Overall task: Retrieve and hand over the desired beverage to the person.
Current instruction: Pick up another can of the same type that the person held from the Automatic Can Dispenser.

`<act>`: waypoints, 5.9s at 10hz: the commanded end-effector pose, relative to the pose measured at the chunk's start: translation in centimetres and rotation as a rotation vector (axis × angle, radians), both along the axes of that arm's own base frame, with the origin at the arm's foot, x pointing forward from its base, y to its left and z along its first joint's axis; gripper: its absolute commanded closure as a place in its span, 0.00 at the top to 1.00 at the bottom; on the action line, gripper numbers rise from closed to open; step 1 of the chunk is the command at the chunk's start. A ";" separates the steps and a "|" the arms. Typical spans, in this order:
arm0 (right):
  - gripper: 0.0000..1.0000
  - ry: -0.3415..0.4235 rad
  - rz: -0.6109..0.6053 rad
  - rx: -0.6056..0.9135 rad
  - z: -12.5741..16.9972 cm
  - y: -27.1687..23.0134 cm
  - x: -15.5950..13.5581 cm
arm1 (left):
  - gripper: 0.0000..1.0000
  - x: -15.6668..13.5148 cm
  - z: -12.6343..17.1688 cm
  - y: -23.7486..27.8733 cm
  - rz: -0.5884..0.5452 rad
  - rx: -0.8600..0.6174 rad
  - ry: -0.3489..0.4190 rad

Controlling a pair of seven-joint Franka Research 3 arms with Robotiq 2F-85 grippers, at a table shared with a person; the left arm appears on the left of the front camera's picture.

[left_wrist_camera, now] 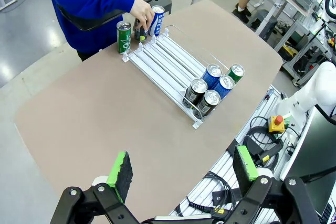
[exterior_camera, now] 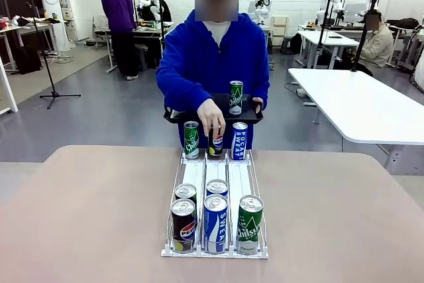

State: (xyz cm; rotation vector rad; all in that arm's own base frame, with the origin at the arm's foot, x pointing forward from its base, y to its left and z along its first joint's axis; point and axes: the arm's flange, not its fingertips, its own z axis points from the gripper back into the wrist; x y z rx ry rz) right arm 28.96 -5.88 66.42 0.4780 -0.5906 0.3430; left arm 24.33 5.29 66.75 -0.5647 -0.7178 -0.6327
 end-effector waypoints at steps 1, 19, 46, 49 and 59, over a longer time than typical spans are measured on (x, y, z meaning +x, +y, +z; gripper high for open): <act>1.00 0.002 -0.001 0.002 -0.1 -0.1 0.0 | 1.00 0.0 0.0 0.1 -0.020 -0.005 -0.009; 1.00 0.002 -0.001 0.002 -0.1 -0.1 0.0 | 1.00 7.5 -14.3 -36.1 0.376 0.579 0.487; 1.00 0.002 -0.001 0.002 -0.1 -0.1 0.0 | 1.00 9.1 -24.5 -39.1 0.584 0.466 0.620; 1.00 0.002 -0.001 0.002 -0.1 -0.1 0.0 | 1.00 9.4 -25.3 -39.3 0.589 0.480 0.634; 1.00 0.002 -0.001 0.002 -0.1 -0.1 0.0 | 0.00 9.5 -25.9 -39.2 0.556 0.497 0.584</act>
